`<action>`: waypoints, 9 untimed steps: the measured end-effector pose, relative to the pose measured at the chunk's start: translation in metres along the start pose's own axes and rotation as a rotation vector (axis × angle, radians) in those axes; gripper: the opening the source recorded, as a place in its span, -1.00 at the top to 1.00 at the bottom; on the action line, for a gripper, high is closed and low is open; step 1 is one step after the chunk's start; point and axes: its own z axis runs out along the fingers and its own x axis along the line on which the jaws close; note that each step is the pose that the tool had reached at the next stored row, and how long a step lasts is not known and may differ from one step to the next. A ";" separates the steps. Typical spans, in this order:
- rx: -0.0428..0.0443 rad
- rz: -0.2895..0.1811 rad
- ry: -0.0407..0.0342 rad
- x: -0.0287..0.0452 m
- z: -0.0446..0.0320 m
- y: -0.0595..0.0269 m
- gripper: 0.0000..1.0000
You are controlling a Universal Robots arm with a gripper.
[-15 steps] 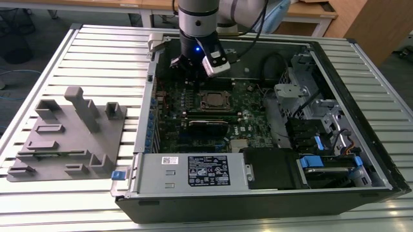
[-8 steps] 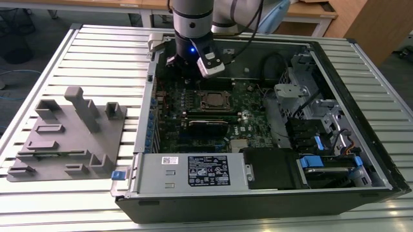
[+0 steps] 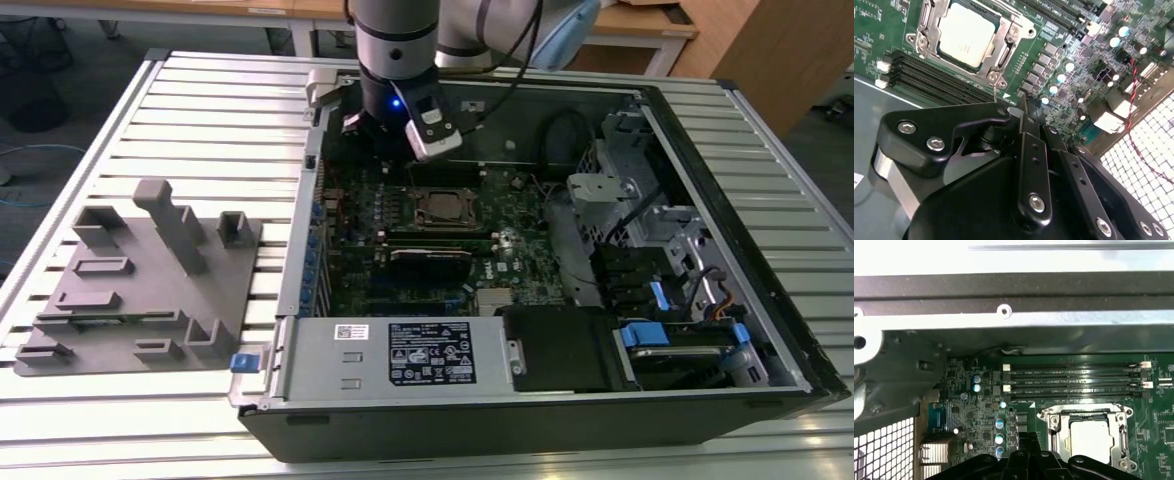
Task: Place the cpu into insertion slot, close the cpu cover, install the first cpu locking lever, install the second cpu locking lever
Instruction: 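Install the first cpu locking lever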
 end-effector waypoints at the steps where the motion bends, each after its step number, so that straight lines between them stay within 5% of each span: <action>1: -0.0004 0.000 0.0001 0.0004 0.0001 0.0006 0.79; 9: -0.0082 0.000 0.0004 0.0022 0.0014 0.0065 0.79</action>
